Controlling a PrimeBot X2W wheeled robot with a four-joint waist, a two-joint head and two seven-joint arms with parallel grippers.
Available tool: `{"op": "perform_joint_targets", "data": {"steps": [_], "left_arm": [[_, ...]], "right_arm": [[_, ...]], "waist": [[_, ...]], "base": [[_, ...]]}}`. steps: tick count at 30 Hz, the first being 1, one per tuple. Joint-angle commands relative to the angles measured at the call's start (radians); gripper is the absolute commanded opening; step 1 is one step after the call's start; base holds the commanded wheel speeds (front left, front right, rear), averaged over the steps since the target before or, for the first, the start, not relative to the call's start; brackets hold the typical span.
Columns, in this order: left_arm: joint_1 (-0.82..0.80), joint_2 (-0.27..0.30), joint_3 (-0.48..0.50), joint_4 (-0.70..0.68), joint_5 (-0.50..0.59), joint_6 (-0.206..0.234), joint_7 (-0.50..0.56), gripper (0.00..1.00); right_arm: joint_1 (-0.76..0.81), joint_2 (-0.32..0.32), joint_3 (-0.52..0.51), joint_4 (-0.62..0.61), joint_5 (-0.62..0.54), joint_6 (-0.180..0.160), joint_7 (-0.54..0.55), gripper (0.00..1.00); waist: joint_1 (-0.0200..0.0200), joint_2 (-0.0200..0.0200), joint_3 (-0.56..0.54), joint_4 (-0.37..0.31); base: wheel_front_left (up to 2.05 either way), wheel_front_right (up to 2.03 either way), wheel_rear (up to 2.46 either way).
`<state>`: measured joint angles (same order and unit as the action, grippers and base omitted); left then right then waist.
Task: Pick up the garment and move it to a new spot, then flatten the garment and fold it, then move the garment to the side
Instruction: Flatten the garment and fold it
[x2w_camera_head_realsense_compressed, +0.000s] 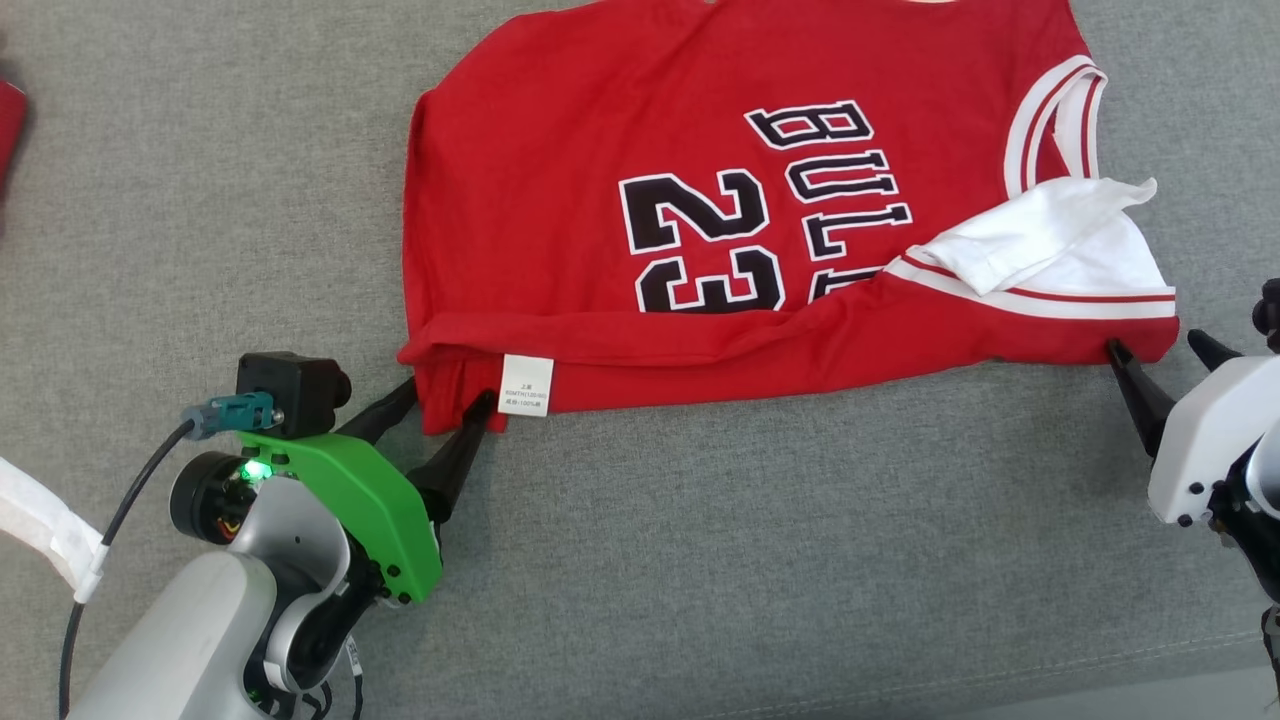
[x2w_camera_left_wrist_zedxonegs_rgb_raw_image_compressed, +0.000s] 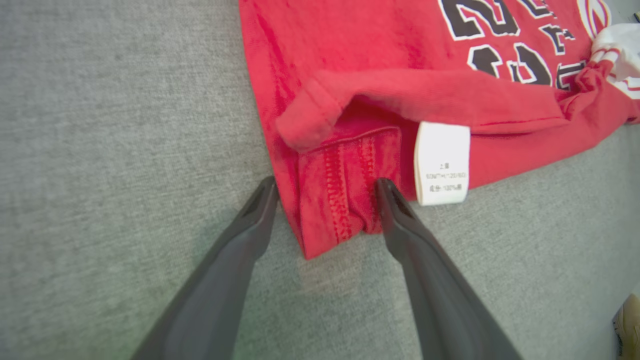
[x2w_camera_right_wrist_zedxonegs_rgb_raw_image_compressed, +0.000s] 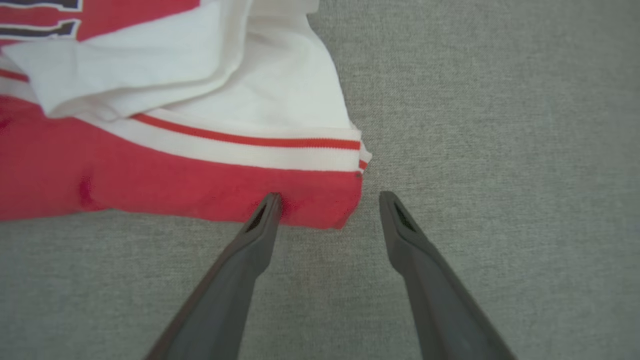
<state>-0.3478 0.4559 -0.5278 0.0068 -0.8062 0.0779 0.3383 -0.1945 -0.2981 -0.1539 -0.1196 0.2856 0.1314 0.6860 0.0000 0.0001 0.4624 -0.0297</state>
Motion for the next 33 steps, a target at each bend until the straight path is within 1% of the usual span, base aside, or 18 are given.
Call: {"op": "perform_joint_targets", "data": {"steps": [1,4,5,6,7,8,11,15,19,22,24,26,28,29,32,33], "left_arm": [[0.001,0.003,-0.012,0.030,0.002,-0.002,0.016,1.00],[0.004,-0.001,-0.025,0.042,-0.010,-0.016,0.030,1.00],[0.006,-0.006,-0.028,0.041,-0.017,-0.019,0.029,0.84],[0.006,-0.011,-0.029,0.041,-0.019,-0.023,0.027,0.26],[0.004,-0.010,-0.034,0.043,-0.017,-0.027,0.027,0.00],[0.006,-0.009,-0.039,0.047,-0.019,-0.032,0.033,0.00],[0.002,0.000,-0.033,0.047,-0.033,-0.050,0.037,0.00],[0.007,0.034,-0.015,0.018,-0.088,-0.090,0.069,0.00],[0.034,0.092,0.005,-0.051,-0.158,-0.135,0.121,0.00],[0.085,0.137,0.012,-0.130,-0.227,-0.153,0.171,0.00],[0.132,0.156,0.014,-0.187,-0.276,-0.154,0.196,0.00],[0.186,0.172,0.009,-0.236,-0.310,-0.144,0.212,0.00],[0.241,0.180,0.002,-0.265,-0.325,-0.131,0.205,0.00],[0.264,0.183,-0.004,-0.271,-0.320,-0.127,0.199,0.00],[0.317,0.158,-0.017,-0.251,-0.294,-0.114,0.154,0.00],[0.322,0.152,-0.023,-0.240,-0.279,-0.113,0.141,0.09]], "right_arm": [[-0.006,-0.001,0.005,0.009,-0.008,-0.001,0.011,1.00],[0.001,-0.004,0.014,0.028,-0.006,-0.001,0.035,1.00],[0.001,-0.003,0.018,0.034,-0.003,-0.001,0.041,1.00],[-0.004,-0.002,0.022,0.040,-0.001,-0.001,0.046,1.00],[-0.013,0.004,0.022,0.050,0.003,-0.001,0.046,0.76],[-0.024,0.013,0.017,0.059,0.008,-0.001,0.041,0.00],[-0.046,0.017,0.018,0.077,0.031,-0.002,0.037,0.00],[-0.062,-0.006,-0.010,0.072,0.067,-0.001,0.054,0.00],[-0.028,-0.069,-0.030,0.027,0.136,-0.002,0.119,0.00],[0.035,-0.152,-0.043,-0.032,0.216,-0.002,0.207,0.00],[0.089,-0.208,-0.069,-0.074,0.281,-0.002,0.269,0.00],[0.159,-0.249,-0.104,-0.107,0.340,-0.002,0.331,0.00],[0.227,-0.281,-0.138,-0.132,0.380,-0.002,0.372,0.00],[0.249,-0.288,-0.151,-0.138,0.387,-0.002,0.376,0.00],[0.309,-0.260,-0.162,-0.141,0.372,-0.002,0.362,0.00],[0.324,-0.254,-0.153,-0.135,0.365,-0.002,0.356,0.00]], "waist": [[0.0000,-0.0001,0.004,0.000],[0.0000,-0.0001,0.007,-0.001],[0.0000,-0.0001,0.008,-0.002],[0.0000,-0.0001,0.008,-0.002],[0.0000,-0.0001,0.008,-0.003],[0.0000,-0.0001,0.006,-0.003],[0.0000,-0.0001,-0.001,-0.003],[0.0000,-0.0001,-0.030,0.004],[0.0000,-0.0001,-0.063,0.009],[0.0000,-0.0001,-0.087,0.012],[0.0000,-0.0001,-0.099,0.014],[0.0000,-0.0001,-0.104,0.015],[0.0000,-0.0001,-0.104,0.014],[0.0000,-0.0001,-0.102,0.013],[0.0000,-0.0001,-0.097,0.014],[0.0000,-0.0001,-0.096,0.015]], "base": [[0.00,0.00,0.00],[0.00,0.00,0.00],[0.00,0.00,0.00],[0.00,0.00,0.00],[0.00,0.00,0.00],[0.00,0.00,0.00],[0.00,0.00,0.00],[0.00,0.00,0.00],[0.00,0.00,0.00],[0.00,0.00,0.00],[0.00,0.00,0.00],[0.00,0.00,0.00],[0.00,0.00,0.00],[0.00,0.00,0.00],[0.00,0.00,0.00],[0.00,0.00,0.00]]}}
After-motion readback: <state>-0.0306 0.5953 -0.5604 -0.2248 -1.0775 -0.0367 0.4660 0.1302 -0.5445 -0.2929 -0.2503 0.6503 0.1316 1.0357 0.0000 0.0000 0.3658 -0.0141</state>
